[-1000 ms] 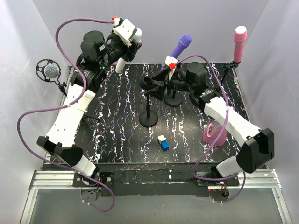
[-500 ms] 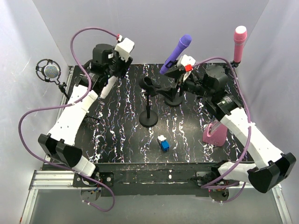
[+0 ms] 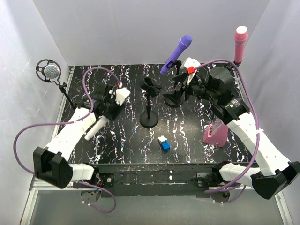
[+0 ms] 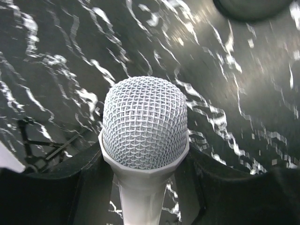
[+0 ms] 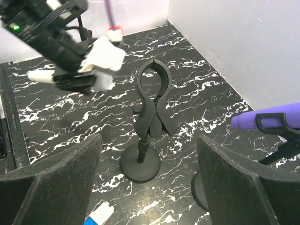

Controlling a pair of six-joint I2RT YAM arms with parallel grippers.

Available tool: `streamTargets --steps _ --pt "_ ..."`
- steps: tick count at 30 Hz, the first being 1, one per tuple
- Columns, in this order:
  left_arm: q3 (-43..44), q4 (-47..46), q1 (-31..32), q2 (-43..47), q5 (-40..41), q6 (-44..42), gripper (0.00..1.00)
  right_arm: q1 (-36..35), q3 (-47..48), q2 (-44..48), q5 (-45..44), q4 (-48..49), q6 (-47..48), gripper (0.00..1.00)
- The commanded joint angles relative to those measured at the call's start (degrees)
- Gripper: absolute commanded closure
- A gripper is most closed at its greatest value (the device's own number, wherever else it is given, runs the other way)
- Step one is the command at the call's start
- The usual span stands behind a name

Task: Remove the microphone from the stand

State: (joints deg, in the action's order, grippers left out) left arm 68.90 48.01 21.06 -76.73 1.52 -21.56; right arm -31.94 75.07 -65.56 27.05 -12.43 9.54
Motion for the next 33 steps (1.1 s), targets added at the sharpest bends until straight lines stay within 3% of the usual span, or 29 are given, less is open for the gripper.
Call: streamTargets --steps 1,4,9,21,28,31,33 --pt "-8.3 0.9 -0.2 9.3 -12.3 -13.7 1.0 0.3 4.5 0.7 -1.7 -1.8 1.1 0.12" --pt "-14.0 4.5 -0.3 13.3 -18.3 -27.6 1.0 0.3 4.4 0.9 -2.9 -2.3 1.4 0.12" --pt "-21.6 8.6 -0.4 14.3 -16.4 -43.6 1.0 0.3 3.9 0.9 -4.6 -2.6 0.8 0.13" --pt "-28.0 9.2 -0.8 12.5 -19.0 -52.8 1.0 0.2 4.3 -0.3 -3.4 -2.9 -0.1 0.13" --pt "-30.5 7.6 -0.8 9.9 -18.7 -52.5 0.87 0.3 2.9 -1.0 -1.9 -0.8 -1.6 0.13" --pt "-30.3 7.4 -0.8 8.4 -19.1 -51.7 0.56 0.3 2.4 -1.1 -1.6 -0.2 -2.1 0.13" --pt "-30.2 7.2 -0.7 7.5 -18.6 -51.1 0.49 0.3 2.8 -1.4 -1.1 -0.7 -2.6 0.13"
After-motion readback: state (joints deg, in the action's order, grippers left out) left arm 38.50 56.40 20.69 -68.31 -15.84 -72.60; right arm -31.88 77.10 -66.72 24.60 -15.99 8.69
